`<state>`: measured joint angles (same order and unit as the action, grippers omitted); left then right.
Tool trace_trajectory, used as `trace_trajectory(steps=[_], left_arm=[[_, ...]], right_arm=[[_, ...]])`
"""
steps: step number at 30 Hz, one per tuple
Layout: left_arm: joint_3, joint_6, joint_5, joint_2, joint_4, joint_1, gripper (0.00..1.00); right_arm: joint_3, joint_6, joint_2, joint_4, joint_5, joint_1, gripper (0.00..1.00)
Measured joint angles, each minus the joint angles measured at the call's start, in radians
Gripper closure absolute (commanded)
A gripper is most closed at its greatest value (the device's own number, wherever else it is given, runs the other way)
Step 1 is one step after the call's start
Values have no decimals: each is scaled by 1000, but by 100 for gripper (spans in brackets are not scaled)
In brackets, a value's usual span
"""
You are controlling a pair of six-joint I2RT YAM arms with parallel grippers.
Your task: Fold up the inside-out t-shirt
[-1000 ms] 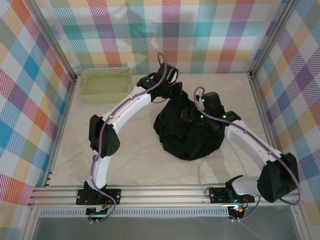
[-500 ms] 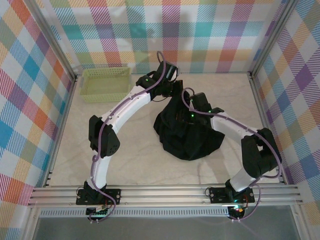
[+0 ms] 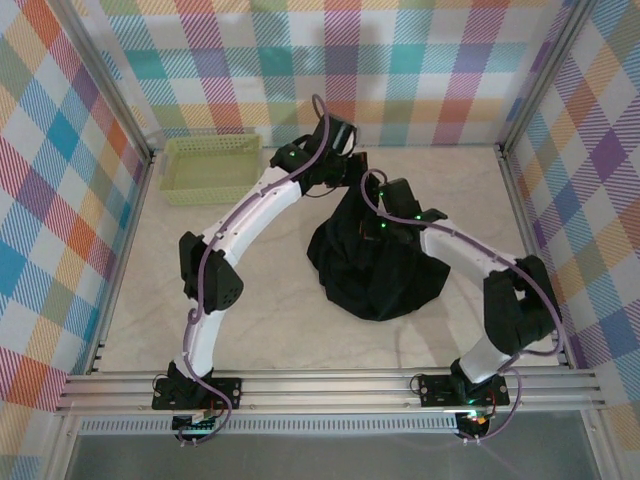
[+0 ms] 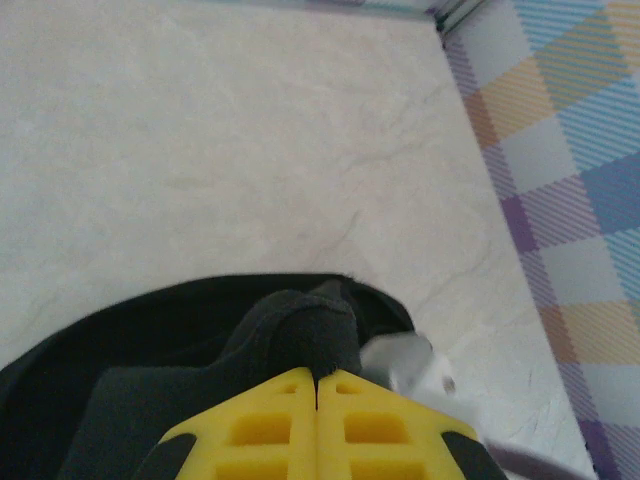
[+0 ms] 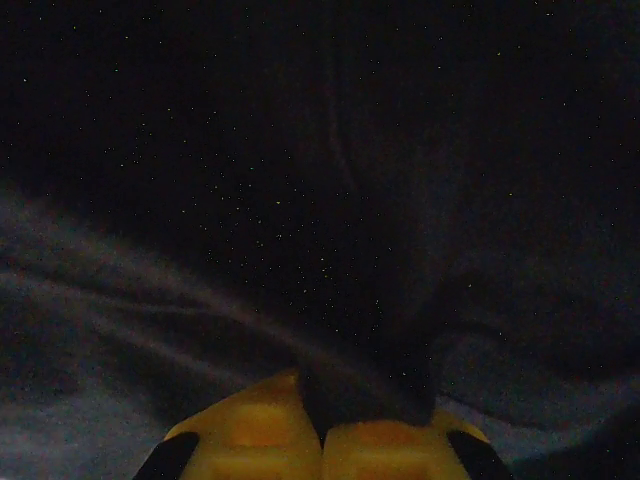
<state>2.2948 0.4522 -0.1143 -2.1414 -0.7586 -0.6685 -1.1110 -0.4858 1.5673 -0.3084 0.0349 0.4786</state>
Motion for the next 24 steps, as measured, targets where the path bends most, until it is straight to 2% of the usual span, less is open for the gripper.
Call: trace_trajectory(steps=[2, 7, 11, 13, 14, 19, 22, 24], left_arm=[[105, -2, 3, -60, -28, 6, 94], [403, -11, 3, -265, -115, 48, 55], [357, -24, 45, -281, -201, 66, 41], [185, -41, 106, -206, -196, 62, 35], [37, -52, 143, -133, -166, 50, 32], [-657, -76, 242, 354, 51, -87, 29], [-872, -75, 241, 600, 173, -184, 29], [-928, -74, 241, 667, 246, -225, 29]], right_arm=[[-2, 0, -79, -37, -5, 0, 100], [-88, -4, -290, -140, -24, -12, 100], [-157, -18, -367, -192, -19, -58, 100], [-176, -26, -372, -216, -19, -77, 100], [-184, -28, -367, -229, -19, -83, 100], [-201, -32, -328, -255, 3, -85, 100], [-208, -35, -312, -259, 16, -85, 100], [-212, -39, -306, -259, 28, -85, 100]])
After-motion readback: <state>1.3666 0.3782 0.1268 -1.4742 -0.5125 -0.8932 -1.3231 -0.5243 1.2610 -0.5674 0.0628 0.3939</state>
